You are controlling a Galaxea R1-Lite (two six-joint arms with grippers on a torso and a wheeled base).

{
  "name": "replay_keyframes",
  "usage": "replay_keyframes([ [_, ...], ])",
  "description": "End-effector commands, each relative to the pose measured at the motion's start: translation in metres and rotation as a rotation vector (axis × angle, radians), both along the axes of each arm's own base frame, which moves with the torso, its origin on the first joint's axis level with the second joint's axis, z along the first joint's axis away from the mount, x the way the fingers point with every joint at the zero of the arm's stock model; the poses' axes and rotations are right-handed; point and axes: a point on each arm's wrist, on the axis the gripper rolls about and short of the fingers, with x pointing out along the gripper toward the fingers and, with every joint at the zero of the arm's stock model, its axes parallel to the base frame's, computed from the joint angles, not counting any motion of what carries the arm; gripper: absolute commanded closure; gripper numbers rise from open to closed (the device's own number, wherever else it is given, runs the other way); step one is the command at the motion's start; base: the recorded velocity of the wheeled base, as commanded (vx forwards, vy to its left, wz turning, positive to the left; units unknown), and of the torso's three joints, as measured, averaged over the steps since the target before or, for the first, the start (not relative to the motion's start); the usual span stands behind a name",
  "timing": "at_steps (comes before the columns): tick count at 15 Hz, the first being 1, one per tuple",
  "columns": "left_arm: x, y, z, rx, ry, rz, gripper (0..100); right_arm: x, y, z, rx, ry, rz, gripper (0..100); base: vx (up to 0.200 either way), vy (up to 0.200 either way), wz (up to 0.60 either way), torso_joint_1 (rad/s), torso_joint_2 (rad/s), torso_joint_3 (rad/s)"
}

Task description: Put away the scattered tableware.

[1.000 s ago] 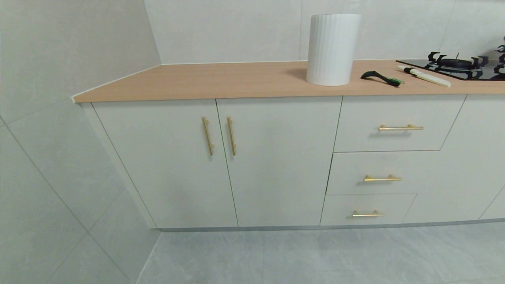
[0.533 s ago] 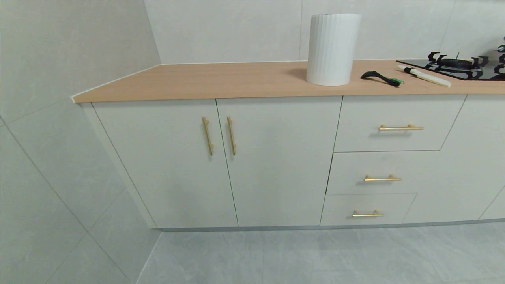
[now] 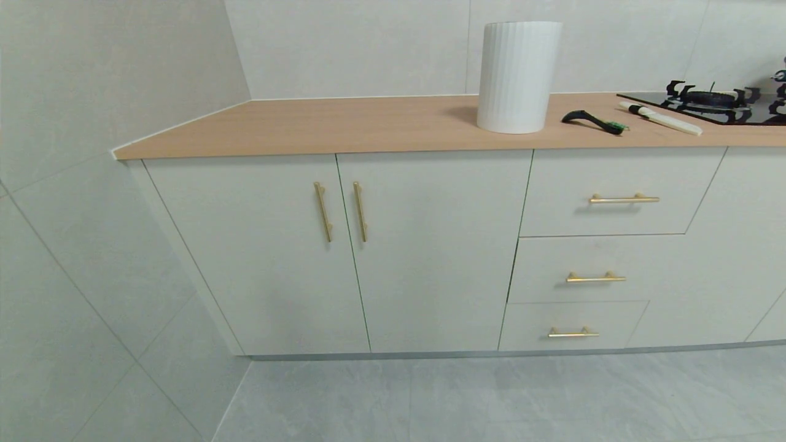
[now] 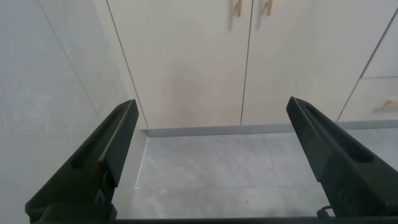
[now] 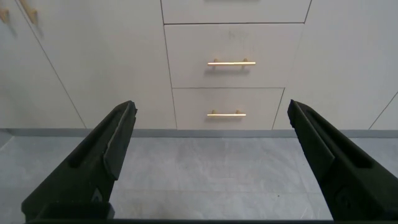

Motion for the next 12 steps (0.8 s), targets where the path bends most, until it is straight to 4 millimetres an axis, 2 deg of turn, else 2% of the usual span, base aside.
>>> replay_keyframes([
  [1, 0.0000, 0.0000, -0.0001, 0.004, 0.001, 0.000, 0, 0.0002, 0.0000, 0.0000, -0.001, 0.004, 0.002, 0, 0.000, 0.000, 0.00, 0.000, 0.00, 0.000],
  [7, 0.0000, 0.0000, 0.0002, -0.041, -0.002, 0.001, 0, 0.0002, 0.0000, 0.0000, 0.001, 0.004, 0.002, 0, 0.000, 0.000, 0.00, 0.000, 0.00, 0.000],
  [12, 0.0000, 0.0000, 0.0002, -0.041, -0.002, 0.000, 0, 0.0002, 0.0000, 0.0000, 0.001, 0.004, 0.002, 0, 0.200, 0.000, 0.00, 0.005, 0.00, 0.003],
])
